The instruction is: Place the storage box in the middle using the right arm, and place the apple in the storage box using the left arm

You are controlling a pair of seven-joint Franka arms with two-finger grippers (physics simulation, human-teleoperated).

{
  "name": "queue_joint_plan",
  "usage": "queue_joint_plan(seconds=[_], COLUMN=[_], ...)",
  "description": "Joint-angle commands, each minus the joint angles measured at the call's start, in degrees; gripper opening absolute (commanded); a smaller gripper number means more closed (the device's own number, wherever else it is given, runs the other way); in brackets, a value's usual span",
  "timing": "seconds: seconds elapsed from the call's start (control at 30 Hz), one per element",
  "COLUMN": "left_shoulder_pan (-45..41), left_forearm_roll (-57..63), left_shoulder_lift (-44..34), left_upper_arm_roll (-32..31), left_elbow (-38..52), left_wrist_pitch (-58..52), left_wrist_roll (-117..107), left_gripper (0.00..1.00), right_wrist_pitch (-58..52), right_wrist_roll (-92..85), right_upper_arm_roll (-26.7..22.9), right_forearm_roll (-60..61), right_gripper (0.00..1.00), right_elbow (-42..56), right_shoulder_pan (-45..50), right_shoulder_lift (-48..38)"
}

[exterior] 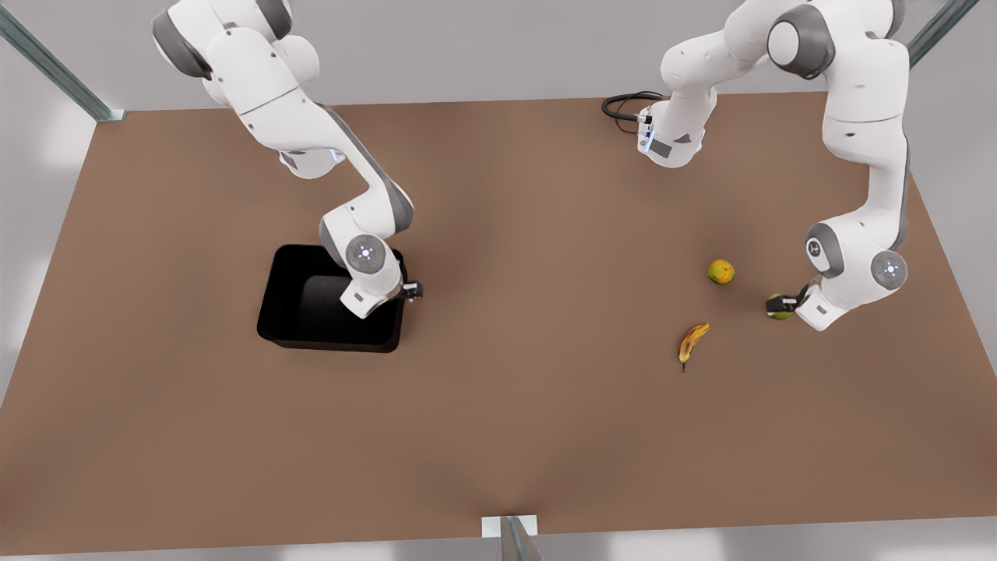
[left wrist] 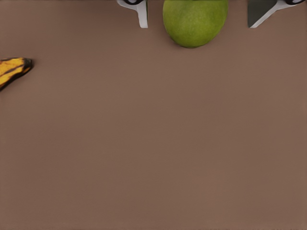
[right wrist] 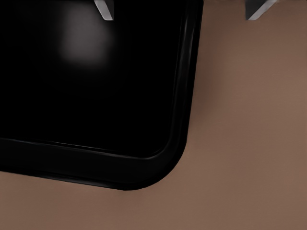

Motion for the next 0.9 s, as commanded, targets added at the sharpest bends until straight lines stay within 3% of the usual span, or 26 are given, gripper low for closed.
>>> queue_joint_plan(seconds=[0.0, 0.1, 0.13, 0.2, 0.87], left_shoulder_pan=[0.11, 0.29, 0.38, 0.64, 0.64], left_forearm_roll=[0.04, 0.04, 0.04, 0.04, 0.39], left_shoulder_lift=[0.01, 0.28, 0.28, 0.63, 2.39], left_upper_arm_roll=[0.06, -0.03, 0.06, -0.03, 0.14], left_elbow=[0.01, -0.08, -0.08, -0.08, -1.75], left_wrist_pitch=[0.05, 0.32, 0.32, 0.4, 3.13], left_wrist_roll=[0.1, 0.98, 0.98, 0.98, 1.15], left_gripper=[1.0, 1.0, 1.0, 1.0, 0.99], right_wrist_pitch=[0.01, 0.45, 0.71, 0.62, 0.1], right_wrist_roll=[0.0, 0.26, 0.61, 0.7, 0.88], right_upper_arm_roll=[0.0, 0.0, 0.0, 0.0, -0.09], right_forearm_roll=[0.0, 0.09, 0.09, 0.09, 1.84], right_gripper=[1.0, 1.0, 0.96, 0.23, 0.21], right_elbow=[0.01, 0.27, 0.36, 0.54, 1.68], right_shoulder_pan=[0.18, 0.97, 1.23, 1.23, 1.41], right_shoulder_lift=[0.21, 1.8, 2.24, 2.24, -2.07])
